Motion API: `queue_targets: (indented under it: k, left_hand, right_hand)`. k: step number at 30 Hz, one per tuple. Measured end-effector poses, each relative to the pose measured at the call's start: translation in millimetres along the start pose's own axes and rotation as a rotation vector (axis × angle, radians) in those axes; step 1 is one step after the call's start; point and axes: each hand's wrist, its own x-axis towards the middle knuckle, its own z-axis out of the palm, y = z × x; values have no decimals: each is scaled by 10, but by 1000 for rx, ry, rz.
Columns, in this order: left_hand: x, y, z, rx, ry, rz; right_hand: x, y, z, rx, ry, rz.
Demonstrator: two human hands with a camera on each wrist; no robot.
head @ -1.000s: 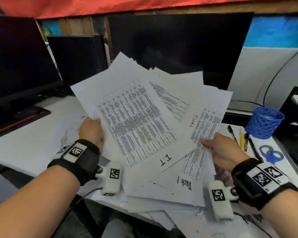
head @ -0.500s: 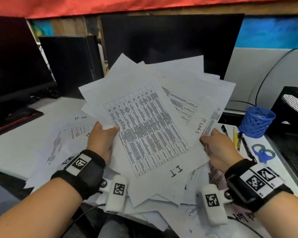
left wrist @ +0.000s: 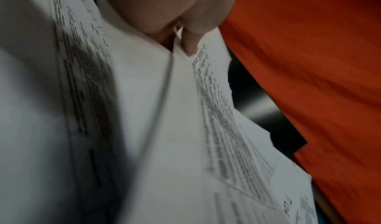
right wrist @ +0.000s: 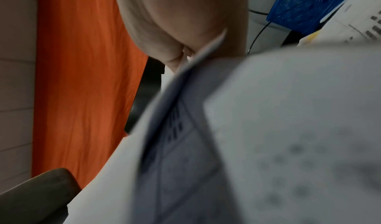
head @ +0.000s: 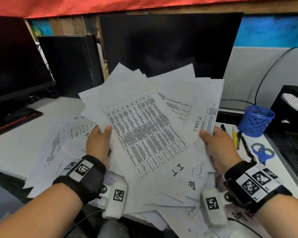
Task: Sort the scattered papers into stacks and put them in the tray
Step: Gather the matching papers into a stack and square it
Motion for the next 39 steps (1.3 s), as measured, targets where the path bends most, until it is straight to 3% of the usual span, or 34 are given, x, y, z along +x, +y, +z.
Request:
queue_targets:
  k: [4, 9, 13, 18, 25, 30, 35, 39]
  left_hand:
    - [110, 31, -123, 48, 56, -1]
    - [140, 25, -169, -39, -29, -67]
    - [74, -36, -123, 168, 79, 28]
    - [179, -40, -223, 246, 137, 91]
    - [202, 42, -355, 343, 115, 216]
    - [200, 13, -337, 196, 10, 160]
    - [360, 192, -527, 288, 164, 194]
    - [447, 538, -728, 539, 214, 388]
  right_hand:
    - [63, 30, -72, -5, 32, -2]
    - [53, 40, -93, 10, 3, -22]
    - [17, 33, -72, 66, -54, -40]
    - [60, -13, -120, 84, -12, -42]
    - [77, -113, -148, 92, -63, -33]
    - [98, -85, -139, 2, 3, -37]
    - [159, -98, -318, -89, 56, -66]
    - [203, -128, -480, -155, 109, -88]
